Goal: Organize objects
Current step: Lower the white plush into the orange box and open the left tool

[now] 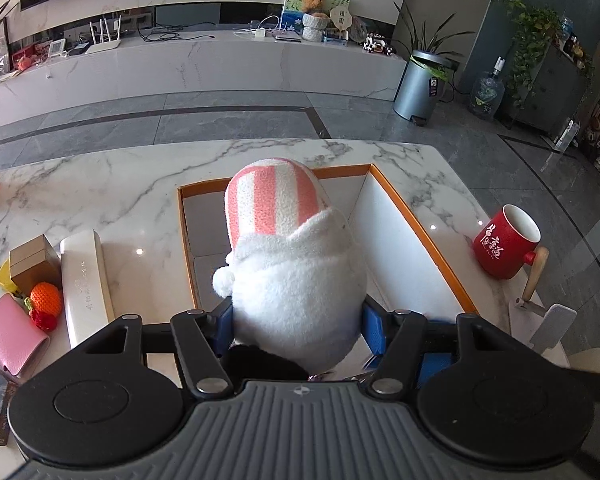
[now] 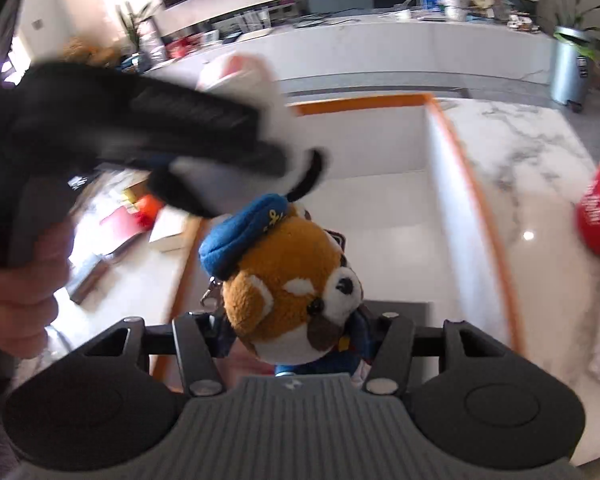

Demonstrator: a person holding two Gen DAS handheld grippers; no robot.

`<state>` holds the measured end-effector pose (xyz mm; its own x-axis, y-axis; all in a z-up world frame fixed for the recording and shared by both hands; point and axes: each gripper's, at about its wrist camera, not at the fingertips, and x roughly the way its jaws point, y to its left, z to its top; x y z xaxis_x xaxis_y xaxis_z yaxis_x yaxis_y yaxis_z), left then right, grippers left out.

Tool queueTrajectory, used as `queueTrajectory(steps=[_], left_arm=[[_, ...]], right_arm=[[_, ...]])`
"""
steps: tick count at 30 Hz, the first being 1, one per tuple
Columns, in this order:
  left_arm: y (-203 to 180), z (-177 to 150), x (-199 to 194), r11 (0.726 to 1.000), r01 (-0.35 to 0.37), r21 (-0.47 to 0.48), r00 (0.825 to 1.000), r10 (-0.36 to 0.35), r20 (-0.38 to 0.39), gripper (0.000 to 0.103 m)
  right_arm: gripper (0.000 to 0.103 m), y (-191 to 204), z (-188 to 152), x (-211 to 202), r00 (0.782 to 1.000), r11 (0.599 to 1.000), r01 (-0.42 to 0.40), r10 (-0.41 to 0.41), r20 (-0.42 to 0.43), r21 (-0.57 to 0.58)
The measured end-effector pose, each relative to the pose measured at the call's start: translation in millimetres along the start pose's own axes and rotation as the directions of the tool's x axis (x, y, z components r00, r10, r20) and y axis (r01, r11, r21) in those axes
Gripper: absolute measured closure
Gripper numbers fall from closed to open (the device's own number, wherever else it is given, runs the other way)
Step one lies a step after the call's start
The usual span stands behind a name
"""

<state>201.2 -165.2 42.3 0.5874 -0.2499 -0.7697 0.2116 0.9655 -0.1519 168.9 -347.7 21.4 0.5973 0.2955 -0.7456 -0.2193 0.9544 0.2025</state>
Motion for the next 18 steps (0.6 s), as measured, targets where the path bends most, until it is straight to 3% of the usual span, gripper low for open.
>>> queueTrajectory(steps=[3, 5, 11, 14, 18], left_arm=[[-0.8, -3.0, 9.9, 0.999, -0.051, -0.009, 0.998, 0.051, -0.031, 0.032], [-0.8, -5.2, 17.1, 0.998, -0.067, 0.000, 0.997, 0.067, -0.049, 0.032], [8.6, -10.8, 33.8, 0.993, -0.092, -0.075, 0.991, 0.084, -0.107, 0.029], [3.6, -9.5, 35.8, 0.993, -0.111, -0.049, 0.989, 0.105, -0.108, 0.024], [-13.6, -11.3, 41.1, 0.986, -0.158, 0.061, 0.977, 0.165, -0.139, 0.017]], right_arm=[[0.046, -28.8, 10.7, -3.3, 0.998, 0.997, 0.056, -0.057, 0.013, 0.055], [0.046, -39.5, 16.0, -3.6, 0.999, 0.996, 0.026, -0.027, 0.016, 0.086], [0.046, -25.3, 24.1, 13.0, 0.999, 0.998, 0.034, -0.034, 0.005, 0.046], [0.046, -24.2, 23.1, 19.8, 1.000, 0.999, 0.018, -0.018, -0.005, 0.048], [0.046, -17.9, 23.8, 25.5, 1.000, 0.999, 0.026, -0.026, -0.014, 0.021]])
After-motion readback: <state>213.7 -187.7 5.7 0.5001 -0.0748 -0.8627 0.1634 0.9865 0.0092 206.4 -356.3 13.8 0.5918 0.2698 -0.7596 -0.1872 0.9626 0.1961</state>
